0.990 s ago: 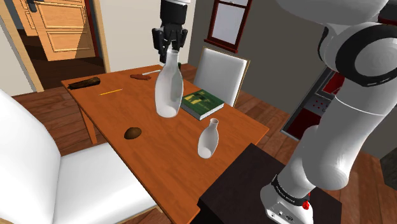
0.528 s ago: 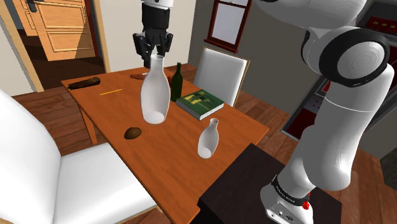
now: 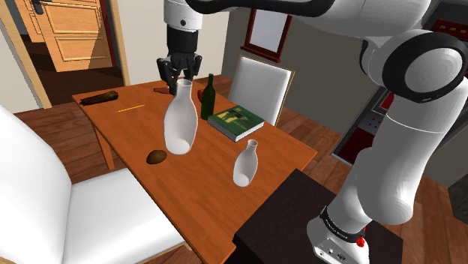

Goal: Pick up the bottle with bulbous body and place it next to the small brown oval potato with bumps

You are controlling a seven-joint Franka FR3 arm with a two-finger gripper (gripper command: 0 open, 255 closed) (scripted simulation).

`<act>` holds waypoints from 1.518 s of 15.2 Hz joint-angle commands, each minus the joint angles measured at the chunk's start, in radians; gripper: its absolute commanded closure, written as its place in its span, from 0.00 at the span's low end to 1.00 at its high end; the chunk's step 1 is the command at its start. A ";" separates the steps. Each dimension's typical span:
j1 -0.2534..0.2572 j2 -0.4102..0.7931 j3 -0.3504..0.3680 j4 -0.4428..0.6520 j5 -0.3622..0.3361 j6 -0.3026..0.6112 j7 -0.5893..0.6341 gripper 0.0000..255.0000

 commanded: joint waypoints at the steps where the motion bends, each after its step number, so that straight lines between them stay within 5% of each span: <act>1: -0.002 -0.009 -0.001 -0.038 0.002 0.030 -0.001 1.00; 23: -0.006 -0.003 -0.004 -0.326 -0.003 0.324 0.006 1.00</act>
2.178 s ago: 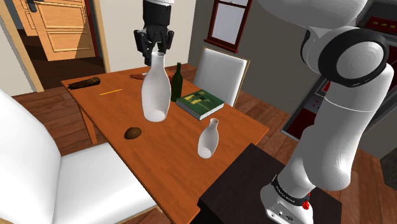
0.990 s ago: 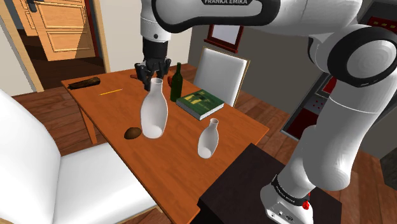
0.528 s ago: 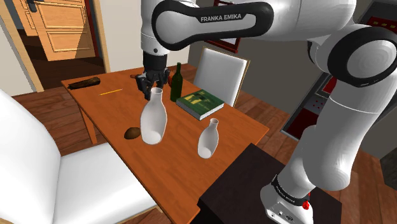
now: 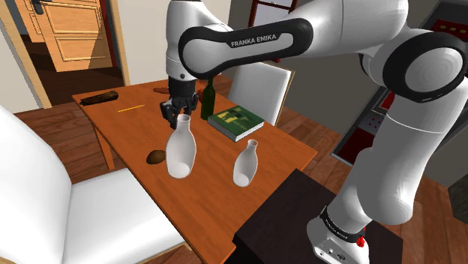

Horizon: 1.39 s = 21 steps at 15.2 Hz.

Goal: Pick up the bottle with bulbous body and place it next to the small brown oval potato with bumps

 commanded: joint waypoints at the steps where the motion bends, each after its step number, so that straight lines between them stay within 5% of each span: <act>1: -0.001 0.004 -0.001 -0.021 -0.001 0.027 -0.001 1.00; 21: 0.004 0.102 -0.009 -0.168 -0.030 0.269 0.021 1.00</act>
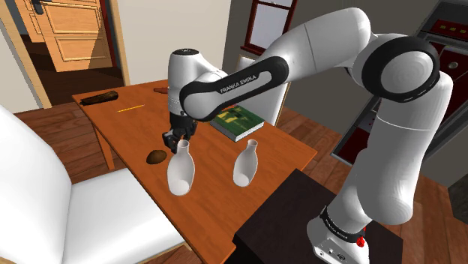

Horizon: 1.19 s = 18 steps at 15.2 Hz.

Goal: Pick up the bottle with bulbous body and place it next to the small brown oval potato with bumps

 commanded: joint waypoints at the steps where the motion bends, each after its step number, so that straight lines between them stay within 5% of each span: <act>1: 0.001 0.013 -0.001 -0.011 -0.004 0.025 0.003 1.00; 11: 0.002 0.031 -0.003 -0.023 -0.010 0.054 0.007 1.00; 12: 0.002 0.030 -0.003 -0.023 -0.009 0.054 0.007 0.00; 18: 0.001 0.011 -0.001 -0.014 -0.004 0.026 0.003 0.00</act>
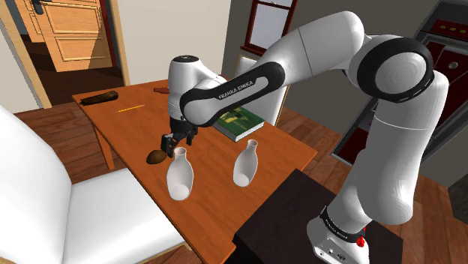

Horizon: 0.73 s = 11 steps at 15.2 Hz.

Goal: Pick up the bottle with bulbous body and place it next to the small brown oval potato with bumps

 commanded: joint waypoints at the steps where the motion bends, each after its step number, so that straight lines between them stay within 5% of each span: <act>1: -0.002 -0.031 0.003 0.012 0.008 -0.042 -0.004 0.00; 11: -0.003 -0.061 0.006 0.033 0.017 -0.093 -0.010 0.00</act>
